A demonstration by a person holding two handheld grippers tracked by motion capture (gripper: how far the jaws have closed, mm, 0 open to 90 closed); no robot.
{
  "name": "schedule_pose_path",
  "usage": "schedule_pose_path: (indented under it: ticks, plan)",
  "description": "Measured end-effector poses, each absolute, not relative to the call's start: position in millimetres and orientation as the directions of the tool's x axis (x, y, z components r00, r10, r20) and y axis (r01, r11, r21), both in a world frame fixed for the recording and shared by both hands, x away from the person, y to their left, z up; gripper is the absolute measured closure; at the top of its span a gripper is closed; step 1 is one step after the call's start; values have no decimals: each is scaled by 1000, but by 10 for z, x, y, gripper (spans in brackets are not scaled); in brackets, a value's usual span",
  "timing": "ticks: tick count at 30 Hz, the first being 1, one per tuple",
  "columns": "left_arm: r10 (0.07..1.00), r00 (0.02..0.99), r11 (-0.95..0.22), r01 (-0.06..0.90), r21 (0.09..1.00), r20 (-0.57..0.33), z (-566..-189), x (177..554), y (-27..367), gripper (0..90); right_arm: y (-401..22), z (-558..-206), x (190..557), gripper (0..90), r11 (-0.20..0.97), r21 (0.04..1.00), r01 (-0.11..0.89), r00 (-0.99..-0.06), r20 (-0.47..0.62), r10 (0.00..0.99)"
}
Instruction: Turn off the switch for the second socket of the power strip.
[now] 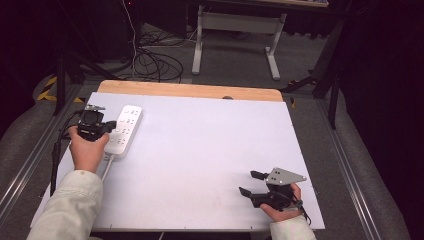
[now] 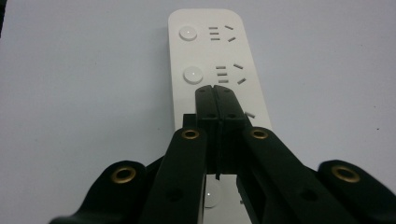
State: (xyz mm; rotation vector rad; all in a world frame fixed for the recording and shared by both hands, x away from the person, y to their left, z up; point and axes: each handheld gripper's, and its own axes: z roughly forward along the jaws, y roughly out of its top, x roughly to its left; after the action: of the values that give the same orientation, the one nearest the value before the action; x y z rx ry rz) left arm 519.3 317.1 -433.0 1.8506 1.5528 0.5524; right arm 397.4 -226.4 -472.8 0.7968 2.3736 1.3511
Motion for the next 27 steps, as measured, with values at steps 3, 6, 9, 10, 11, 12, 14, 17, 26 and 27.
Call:
schedule_pose_path:
  ticks: [3, 6, 9, 10, 11, 12, 14, 17, 26, 27]
  plan:
    - [975, 191, -58, 711, 700, -113, -4339, 5208, 3171, 900, -2261, -4729, 3972, 294, 407, 856, 318, -803, 15, 596]
    - [975, 192, -60, 719, 692, -115, -4352, 5219, 3154, 900, -2262, -4728, 3971, 294, 405, 857, 319, -802, 17, 597]
    - [977, 186, -66, 729, 681, -104, -4380, 5235, 3140, 900, -2261, -4728, 3969, 294, 405, 857, 319, -803, 16, 596]
    - [978, 183, -69, 730, 680, -98, -4391, 5242, 3132, 900, -2261, -4728, 3969, 294, 405, 857, 319, -803, 16, 596]
    - [978, 188, -76, 729, 680, -92, -4399, 5247, 3128, 900, -2261, -4728, 3969, 295, 406, 857, 318, -803, 16, 596]
    - [980, 182, -79, 720, 689, -78, -4403, 5247, 3119, 900, -2260, -4732, 3972, 295, 407, 856, 319, -803, 16, 595]
    - [979, 192, -89, 707, 701, -69, -4422, 5253, 3092, 900, -2257, -4736, 3975, 294, 408, 856, 319, -804, 16, 595]
    - [975, 218, -129, 694, 708, -36, -4464, 5272, 3067, 900, -2256, -4735, 3971, 294, 409, 856, 317, -805, 14, 593]
    - [976, 217, -156, 701, 696, 1, -4522, 5297, 3057, 900, -2255, -4738, 3975, 294, 410, 855, 316, -805, 13, 593]
    - [977, 214, -158, 702, 694, 6, -4525, 5299, 3054, 900, -2258, -4737, 3974, 294, 409, 856, 316, -805, 14, 593]
